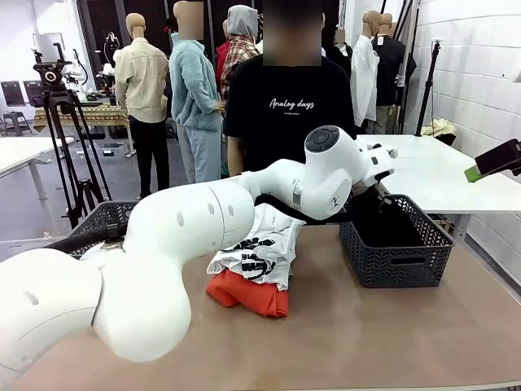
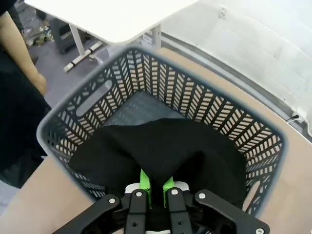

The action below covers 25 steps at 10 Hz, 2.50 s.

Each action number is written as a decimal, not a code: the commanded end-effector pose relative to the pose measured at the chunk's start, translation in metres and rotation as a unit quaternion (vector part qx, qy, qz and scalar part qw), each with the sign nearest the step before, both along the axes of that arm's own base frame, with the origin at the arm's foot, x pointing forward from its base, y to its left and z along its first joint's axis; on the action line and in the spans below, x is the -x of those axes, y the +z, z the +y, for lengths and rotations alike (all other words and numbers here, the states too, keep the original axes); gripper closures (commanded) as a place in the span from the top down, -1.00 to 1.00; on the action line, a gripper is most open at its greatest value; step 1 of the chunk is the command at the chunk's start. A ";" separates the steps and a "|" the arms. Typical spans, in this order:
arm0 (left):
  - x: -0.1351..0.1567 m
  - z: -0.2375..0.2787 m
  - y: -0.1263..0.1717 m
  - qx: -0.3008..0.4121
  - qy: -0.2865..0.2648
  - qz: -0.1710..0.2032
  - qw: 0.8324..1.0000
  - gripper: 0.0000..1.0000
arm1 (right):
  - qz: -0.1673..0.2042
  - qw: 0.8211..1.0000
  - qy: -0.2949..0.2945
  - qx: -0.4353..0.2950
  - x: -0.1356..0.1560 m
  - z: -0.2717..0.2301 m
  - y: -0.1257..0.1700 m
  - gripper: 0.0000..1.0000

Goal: Sort the tops and bottoms.
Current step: Sort the clothes according to human instructions.

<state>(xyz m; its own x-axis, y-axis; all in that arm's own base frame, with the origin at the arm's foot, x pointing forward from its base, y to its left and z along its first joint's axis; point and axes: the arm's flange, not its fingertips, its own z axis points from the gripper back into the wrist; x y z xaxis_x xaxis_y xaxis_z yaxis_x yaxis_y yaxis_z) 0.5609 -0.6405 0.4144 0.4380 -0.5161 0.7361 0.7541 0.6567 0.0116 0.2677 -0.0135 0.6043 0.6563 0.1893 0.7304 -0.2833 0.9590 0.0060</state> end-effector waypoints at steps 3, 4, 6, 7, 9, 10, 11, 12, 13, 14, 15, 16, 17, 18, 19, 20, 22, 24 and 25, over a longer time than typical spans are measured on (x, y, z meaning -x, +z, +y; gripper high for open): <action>-0.034 -0.062 0.018 0.001 -0.001 0.020 1.000 -0.62 | 0.003 1.000 0.000 0.002 0.000 0.000 -0.001 1.00; -0.033 -0.061 0.022 0.004 -0.004 0.015 1.000 -0.23 | 0.003 1.000 0.000 0.002 0.000 0.000 -0.001 1.00; -0.030 -0.058 0.030 0.002 -0.007 0.027 1.000 0.54 | 0.003 1.000 0.000 0.002 0.000 0.000 -0.001 1.00; -0.027 -0.055 0.036 0.004 -0.012 0.032 0.999 0.83 | 0.003 1.000 0.000 0.002 0.000 0.000 -0.001 1.00; -0.021 -0.051 0.048 0.010 -0.017 0.038 0.999 0.83 | 0.003 1.000 0.000 0.002 0.000 0.000 -0.001 1.00; -0.019 -0.048 0.055 0.006 -0.019 0.033 0.999 0.83 | 0.003 1.000 0.000 0.002 0.000 0.000 -0.001 1.00; -0.016 -0.046 0.060 0.006 -0.024 0.028 0.999 0.83 | 0.003 1.000 0.000 0.002 0.000 0.000 -0.001 1.00; -0.013 -0.044 0.065 0.013 -0.027 0.025 0.999 0.83 | 0.003 1.000 0.000 0.002 0.000 0.000 -0.001 1.00; -0.009 -0.042 0.067 0.021 -0.031 0.022 0.999 0.83 | 0.003 1.000 0.000 0.002 0.000 0.000 -0.001 1.00; 0.020 -0.006 0.051 0.015 -0.013 0.019 1.000 0.83 | 0.003 1.000 0.000 0.002 0.000 0.000 -0.001 1.00; 0.020 -0.006 0.051 0.015 -0.013 0.019 1.000 0.83 | 0.003 1.000 0.000 0.002 0.000 0.000 -0.001 1.00; 0.020 -0.006 0.051 0.015 -0.013 0.019 1.000 0.83 | 0.003 1.000 0.000 0.002 0.000 0.000 -0.001 1.00; 0.020 -0.006 0.051 0.015 -0.013 0.019 1.000 0.83 | 0.003 1.000 0.000 0.002 0.000 0.000 -0.001 1.00; 0.020 -0.006 0.051 0.015 -0.013 0.019 1.000 0.83 | 0.003 1.000 0.000 0.002 0.000 0.000 -0.001 1.00; 0.020 -0.006 0.051 0.015 -0.013 0.019 1.000 0.83 | 0.003 1.000 0.000 0.002 0.000 0.000 -0.001 1.00; 0.020 -0.006 0.051 0.015 -0.013 0.019 1.000 0.83 | 0.003 1.000 0.000 0.002 0.000 0.000 -0.001 1.00; 0.020 -0.006 0.051 0.015 -0.013 0.019 1.000 0.83 | 0.003 1.000 0.000 0.002 0.000 0.000 -0.001 1.00; 0.020 -0.006 0.051 0.015 -0.013 0.019 1.000 0.83 | 0.003 1.000 0.000 0.002 0.000 0.000 -0.001 1.00; 0.020 -0.006 0.051 0.015 -0.013 0.019 1.000 0.83 | 0.003 1.000 0.000 0.002 0.000 0.000 -0.001 1.00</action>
